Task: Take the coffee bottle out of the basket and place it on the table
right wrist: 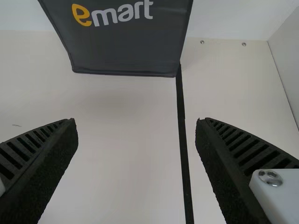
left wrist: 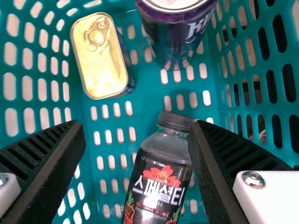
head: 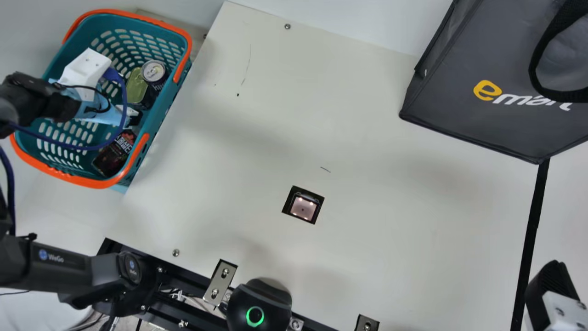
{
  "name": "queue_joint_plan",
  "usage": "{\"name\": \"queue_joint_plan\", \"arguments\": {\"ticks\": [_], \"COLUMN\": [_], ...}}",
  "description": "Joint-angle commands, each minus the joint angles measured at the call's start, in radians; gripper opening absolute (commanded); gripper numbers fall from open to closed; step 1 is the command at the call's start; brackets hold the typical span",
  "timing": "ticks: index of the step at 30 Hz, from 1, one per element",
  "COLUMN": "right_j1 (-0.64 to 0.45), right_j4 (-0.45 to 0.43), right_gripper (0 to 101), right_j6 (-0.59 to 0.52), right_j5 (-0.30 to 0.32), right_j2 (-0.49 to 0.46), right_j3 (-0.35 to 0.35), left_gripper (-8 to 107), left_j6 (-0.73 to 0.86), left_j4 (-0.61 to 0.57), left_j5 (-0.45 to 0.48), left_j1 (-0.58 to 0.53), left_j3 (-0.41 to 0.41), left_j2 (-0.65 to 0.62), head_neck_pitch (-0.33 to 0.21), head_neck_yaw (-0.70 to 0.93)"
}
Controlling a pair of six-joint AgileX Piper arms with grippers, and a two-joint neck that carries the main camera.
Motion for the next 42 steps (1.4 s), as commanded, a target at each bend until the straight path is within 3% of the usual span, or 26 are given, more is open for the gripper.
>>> {"name": "queue_joint_plan", "arguments": {"ticks": [1, 42], "right_j1": [0.000, 0.000], "right_j4": [0.000, 0.000], "right_gripper": [91, 91], "right_j6": [0.000, 0.000], "right_j5": [0.000, 0.000], "right_j2": [0.000, 0.000], "right_j3": [0.000, 0.000], "left_gripper": [90, 90], "left_j6": [0.017, 0.356], "left_j4": [-0.011, -0.296], "left_j5": [-0.012, -0.181], "left_j1": [-0.005, -0.032], "left_j3": [0.003, 0.066], "left_j2": [0.009, 0.189], "head_neck_pitch": [-0.026, -0.026], "head_neck_yaw": [0.002, 0.002]}}
